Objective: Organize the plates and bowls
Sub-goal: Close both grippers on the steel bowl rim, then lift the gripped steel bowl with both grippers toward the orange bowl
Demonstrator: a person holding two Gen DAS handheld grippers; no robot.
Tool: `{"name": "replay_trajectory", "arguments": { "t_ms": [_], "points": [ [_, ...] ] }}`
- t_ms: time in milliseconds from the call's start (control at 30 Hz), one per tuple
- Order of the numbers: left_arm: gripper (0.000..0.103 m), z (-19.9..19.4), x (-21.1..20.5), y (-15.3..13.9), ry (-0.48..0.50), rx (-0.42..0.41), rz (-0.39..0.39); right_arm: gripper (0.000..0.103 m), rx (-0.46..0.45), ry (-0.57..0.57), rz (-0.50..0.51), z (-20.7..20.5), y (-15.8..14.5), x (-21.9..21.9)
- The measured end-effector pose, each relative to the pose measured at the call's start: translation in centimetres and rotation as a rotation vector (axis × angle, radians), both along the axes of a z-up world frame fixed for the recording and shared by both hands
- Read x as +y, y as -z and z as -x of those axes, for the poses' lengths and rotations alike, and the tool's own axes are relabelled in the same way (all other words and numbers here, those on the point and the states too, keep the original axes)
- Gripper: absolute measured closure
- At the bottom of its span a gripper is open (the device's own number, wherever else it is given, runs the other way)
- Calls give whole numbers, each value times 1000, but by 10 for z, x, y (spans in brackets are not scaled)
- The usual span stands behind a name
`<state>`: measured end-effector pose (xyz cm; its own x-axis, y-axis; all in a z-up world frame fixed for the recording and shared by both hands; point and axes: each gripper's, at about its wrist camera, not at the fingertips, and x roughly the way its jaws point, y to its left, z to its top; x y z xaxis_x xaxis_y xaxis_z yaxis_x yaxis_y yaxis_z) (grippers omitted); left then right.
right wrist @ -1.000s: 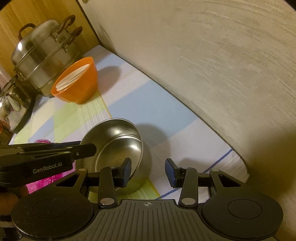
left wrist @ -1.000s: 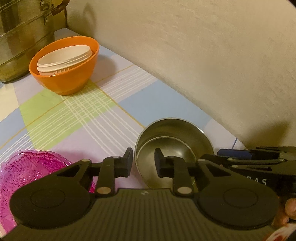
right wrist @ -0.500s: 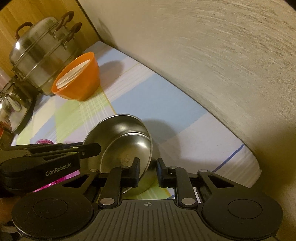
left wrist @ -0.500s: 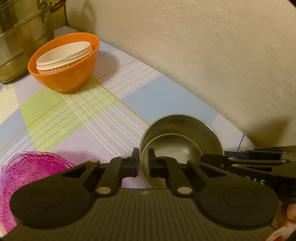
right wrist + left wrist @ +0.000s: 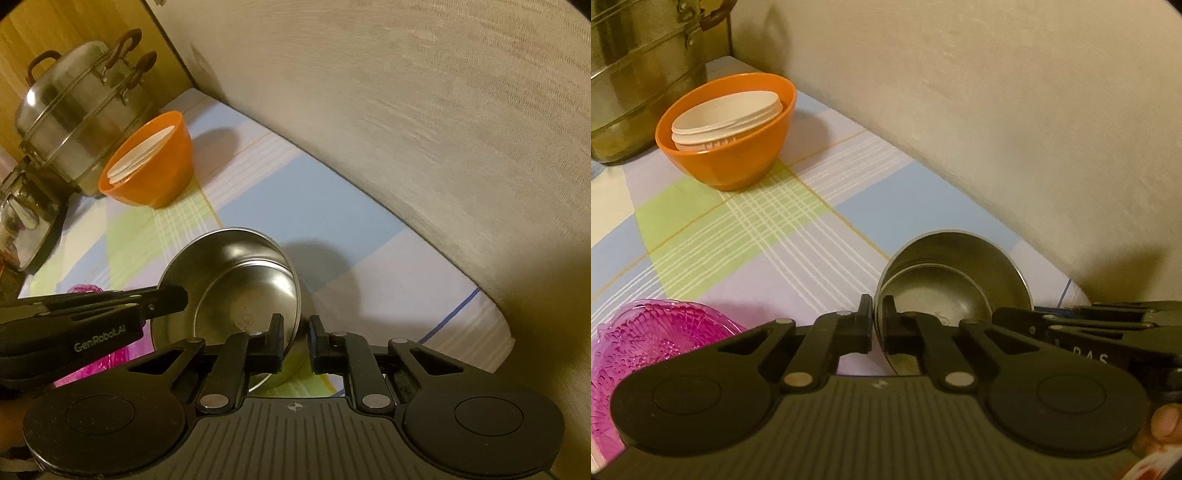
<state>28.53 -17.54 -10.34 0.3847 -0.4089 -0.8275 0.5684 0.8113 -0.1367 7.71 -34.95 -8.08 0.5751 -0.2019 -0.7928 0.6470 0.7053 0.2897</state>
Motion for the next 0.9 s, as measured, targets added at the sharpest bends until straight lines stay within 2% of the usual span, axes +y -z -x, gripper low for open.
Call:
{"name": "replay_trajectory", "arguments": {
  "t_ms": [433,900],
  "points": [
    [99,-12,13,-31,-87,-48,79,95,-38,-49,72,-23,-29,-5],
    [99,-53,37,-67,-194,-115,156,95,-85,-153,188,-85,-78,-4]
  ]
}}
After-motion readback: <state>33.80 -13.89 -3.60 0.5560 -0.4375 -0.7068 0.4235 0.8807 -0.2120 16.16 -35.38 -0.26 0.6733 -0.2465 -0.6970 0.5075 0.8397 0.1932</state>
